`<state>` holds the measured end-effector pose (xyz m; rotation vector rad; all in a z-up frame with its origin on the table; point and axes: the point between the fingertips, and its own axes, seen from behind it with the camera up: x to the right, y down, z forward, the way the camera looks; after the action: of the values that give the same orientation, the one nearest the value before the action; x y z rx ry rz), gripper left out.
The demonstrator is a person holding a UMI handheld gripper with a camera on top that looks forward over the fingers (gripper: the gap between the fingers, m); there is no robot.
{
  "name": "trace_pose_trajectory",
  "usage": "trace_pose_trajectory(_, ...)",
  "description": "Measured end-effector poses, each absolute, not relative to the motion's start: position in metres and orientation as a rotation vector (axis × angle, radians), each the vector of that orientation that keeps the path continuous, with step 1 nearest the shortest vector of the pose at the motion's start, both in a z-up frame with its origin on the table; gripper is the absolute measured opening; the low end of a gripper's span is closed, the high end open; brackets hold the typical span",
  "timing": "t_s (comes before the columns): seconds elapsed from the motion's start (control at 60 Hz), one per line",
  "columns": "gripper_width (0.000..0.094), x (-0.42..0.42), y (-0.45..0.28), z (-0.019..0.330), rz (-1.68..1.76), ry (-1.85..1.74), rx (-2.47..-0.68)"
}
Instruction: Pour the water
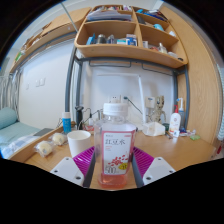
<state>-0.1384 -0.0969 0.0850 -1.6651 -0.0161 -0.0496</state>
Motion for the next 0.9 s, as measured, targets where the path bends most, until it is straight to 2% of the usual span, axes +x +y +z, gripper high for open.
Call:
trace_pose_trajectory(0.217, 0.0472, -0.14, -0.091, 0.087, -0.021, 0.0, -1.635)
trace_pose_trajectory(0.533, 0.0456, -0.139, -0.087, 0.095, -0.041, -0.118, -1.645)
trace_pose_trajectory(0.733, 0.0459, -0.109, -0.059, 0.138, -0.426, -0.477, -1.52)
trace_pose_trajectory(0.9, 0.0459, -0.107, -0.02, 0.159, -0.851, -0.863, -1.308)
